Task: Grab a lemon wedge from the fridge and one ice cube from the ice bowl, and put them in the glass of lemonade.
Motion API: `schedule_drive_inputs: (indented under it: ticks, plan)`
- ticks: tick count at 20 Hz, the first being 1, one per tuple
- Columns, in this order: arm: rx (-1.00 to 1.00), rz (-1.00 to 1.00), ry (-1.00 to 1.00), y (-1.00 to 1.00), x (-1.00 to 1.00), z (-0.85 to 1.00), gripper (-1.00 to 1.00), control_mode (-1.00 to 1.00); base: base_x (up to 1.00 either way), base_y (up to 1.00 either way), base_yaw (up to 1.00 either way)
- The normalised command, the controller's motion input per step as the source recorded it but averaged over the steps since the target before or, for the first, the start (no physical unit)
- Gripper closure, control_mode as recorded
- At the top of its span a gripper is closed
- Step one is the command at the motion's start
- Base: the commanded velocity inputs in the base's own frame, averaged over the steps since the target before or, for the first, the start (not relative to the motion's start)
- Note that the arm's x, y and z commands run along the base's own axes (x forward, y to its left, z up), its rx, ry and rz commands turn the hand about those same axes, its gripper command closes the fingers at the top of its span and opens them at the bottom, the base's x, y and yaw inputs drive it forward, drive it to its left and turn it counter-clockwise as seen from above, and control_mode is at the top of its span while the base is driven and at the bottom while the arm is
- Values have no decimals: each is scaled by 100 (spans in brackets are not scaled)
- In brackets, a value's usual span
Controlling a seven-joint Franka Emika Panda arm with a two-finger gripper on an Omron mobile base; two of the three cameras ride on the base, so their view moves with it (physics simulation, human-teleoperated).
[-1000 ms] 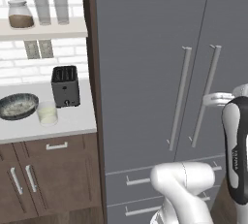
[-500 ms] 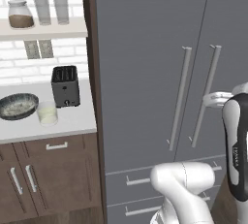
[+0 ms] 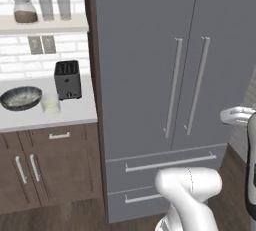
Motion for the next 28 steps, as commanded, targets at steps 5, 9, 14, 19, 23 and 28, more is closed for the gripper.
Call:
schedule_drive_inputs:
  ticks: [5, 9, 14, 19, 23, 28]
  plan:
    - [0, 0, 0, 0, 0, 0, -100, 100, -31, 0, 0]
    - [0, 0, 5, 0, 0, 0, -100, -100, 8, 0, 0]
    - [0, 0, 20, 0, 47, 21, -100, -100, 0, 0, 0]
    - [-2, 1, 23, -13, 53, 23, -100, -100, 0, 0, 0]
    - [-1, -4, 0, 21, 16, -16, -100, -100, 0, 0, 0]
    - [-2, -4, 6, 3, 77, -28, -100, -100, 0, 0, 0]
